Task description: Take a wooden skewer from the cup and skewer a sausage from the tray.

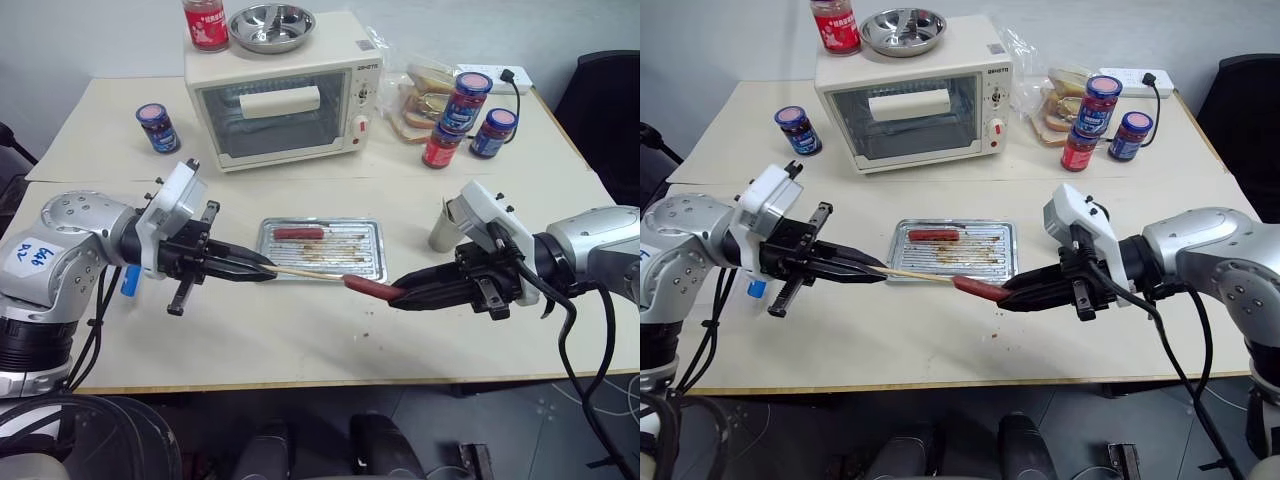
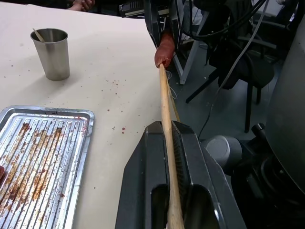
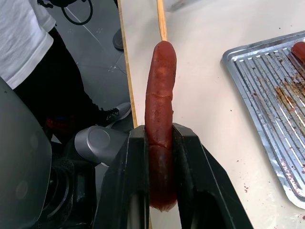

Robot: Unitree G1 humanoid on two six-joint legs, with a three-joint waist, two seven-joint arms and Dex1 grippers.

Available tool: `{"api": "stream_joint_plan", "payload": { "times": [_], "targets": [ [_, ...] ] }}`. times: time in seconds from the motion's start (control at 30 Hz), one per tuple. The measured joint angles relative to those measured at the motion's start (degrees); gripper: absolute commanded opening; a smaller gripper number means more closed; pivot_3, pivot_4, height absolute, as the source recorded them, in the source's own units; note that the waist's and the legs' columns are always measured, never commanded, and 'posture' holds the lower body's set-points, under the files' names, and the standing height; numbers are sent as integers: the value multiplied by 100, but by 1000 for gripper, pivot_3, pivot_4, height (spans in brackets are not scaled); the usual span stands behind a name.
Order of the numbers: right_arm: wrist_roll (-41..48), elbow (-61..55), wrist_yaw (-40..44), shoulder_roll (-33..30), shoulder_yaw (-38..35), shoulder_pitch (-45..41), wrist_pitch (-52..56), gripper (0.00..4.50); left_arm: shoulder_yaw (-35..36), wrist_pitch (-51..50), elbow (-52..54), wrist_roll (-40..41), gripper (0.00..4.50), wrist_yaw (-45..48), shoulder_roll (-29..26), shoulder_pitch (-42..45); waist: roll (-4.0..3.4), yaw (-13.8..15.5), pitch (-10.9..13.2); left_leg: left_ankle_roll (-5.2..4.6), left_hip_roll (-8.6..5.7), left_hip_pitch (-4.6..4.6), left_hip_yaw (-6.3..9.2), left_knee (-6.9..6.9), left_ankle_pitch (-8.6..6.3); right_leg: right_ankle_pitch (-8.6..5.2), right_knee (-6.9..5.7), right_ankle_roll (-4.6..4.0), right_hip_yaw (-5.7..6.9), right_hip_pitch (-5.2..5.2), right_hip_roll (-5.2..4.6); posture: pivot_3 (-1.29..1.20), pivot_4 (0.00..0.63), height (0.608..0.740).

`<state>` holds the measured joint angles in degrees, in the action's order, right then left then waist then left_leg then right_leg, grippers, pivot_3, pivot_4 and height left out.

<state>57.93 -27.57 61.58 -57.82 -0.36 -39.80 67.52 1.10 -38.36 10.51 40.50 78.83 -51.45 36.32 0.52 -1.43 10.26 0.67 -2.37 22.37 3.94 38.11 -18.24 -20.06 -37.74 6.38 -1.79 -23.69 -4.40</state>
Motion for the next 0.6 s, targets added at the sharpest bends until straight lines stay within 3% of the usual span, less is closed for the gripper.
{"api": "stream_joint_plan", "payload": {
  "times": [0.6],
  "targets": [
    [-111, -18, -1, 97, 330, -456, 14, 396, -335, 163, -262, -272, 0, 126, 447, 330, 0, -7, 0, 0, 0, 1, 0, 3, 0, 0, -2, 0, 1, -1, 1, 0, 150, 740]
  ]
}}
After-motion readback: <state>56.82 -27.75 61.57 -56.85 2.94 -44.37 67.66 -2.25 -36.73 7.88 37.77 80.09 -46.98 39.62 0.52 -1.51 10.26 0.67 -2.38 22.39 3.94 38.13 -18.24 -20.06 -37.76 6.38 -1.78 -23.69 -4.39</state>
